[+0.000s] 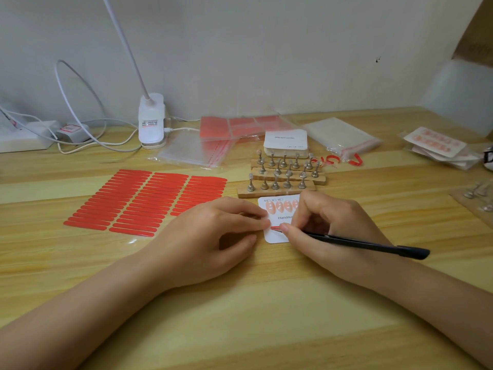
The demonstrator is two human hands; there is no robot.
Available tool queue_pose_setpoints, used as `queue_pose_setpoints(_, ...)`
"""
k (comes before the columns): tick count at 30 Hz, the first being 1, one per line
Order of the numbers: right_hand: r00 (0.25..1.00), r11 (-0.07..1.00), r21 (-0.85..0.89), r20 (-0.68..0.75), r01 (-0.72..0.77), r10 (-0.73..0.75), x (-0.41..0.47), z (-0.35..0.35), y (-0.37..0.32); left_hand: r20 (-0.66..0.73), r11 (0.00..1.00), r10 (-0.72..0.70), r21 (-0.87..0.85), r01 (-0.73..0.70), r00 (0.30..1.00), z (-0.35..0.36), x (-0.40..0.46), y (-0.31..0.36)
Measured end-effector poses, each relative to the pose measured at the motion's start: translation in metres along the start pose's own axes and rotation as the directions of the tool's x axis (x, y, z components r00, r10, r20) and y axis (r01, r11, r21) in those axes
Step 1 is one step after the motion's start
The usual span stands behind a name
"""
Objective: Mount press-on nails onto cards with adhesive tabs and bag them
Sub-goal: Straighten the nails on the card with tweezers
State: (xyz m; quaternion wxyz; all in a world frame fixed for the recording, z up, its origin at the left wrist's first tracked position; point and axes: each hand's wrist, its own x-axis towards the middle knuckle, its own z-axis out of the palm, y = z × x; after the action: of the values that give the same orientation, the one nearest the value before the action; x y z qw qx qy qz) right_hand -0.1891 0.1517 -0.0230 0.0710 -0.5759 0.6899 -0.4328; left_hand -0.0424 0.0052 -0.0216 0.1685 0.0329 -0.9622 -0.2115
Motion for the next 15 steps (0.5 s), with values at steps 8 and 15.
queue_pose_setpoints(8, 0.998, 0.994, -0.086, -0.001, 0.064, -0.065, -0.0017, 0.0015, 0.0022, 0.003, 1.0, -0.011, 0.013, 0.011, 1.0, 0.0003, 0.0001, 0.0003)
queue_pose_setpoints(15, 0.991, 0.984, -0.12, 0.011, 0.132, -0.132, -0.0018, 0.0026, 0.0021, 0.012, 1.0, -0.009, 0.012, 0.009, 1.0, -0.0004, 0.0003, -0.0001)
